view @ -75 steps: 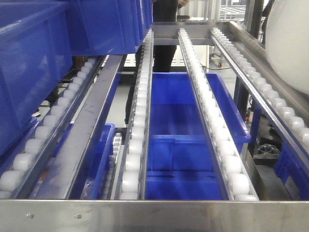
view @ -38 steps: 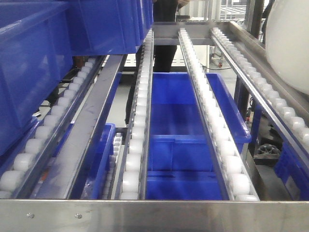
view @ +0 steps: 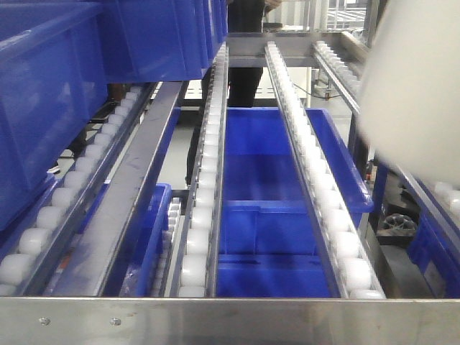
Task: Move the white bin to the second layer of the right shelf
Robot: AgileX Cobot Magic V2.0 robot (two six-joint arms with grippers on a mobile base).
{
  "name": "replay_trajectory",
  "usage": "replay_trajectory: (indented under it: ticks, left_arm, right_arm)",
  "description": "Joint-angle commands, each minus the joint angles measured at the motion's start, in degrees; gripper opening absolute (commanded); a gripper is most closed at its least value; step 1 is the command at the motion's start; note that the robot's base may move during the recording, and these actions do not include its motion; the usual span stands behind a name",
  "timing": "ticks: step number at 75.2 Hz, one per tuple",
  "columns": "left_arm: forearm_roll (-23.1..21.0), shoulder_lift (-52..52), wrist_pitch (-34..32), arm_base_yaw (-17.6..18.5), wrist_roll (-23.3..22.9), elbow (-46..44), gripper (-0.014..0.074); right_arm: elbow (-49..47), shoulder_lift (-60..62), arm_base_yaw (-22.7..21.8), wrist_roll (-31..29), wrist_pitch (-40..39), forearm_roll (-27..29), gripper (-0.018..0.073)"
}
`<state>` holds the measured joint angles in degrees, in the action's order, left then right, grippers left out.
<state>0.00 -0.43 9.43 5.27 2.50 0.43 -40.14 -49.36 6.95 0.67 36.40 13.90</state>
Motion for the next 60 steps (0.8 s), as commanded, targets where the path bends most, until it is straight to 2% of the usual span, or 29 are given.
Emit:
replay_trajectory:
  ticks: [1, 34, 60]
  left_arm:
    - [0.0, -0.8, -5.0, 0.3, -0.3, 2.1, 0.0085]
    - [0.0, -0.8, -5.0, 0.3, -0.3, 2.1, 0.0085]
    - [0.0, -0.8, -5.0, 0.3, -0.3, 2.1, 0.0085]
  right_arm:
    - [-4.0, -3.7, 1.8, -0.7, -5.6, 1.7, 0.0056]
    - [-13.9, -25.3, 11.4, -0.7, -7.7, 1.6, 0.0056]
    - [-15.8, -31.7, 15.5, -0.7, -9.7, 0.5, 0.0056]
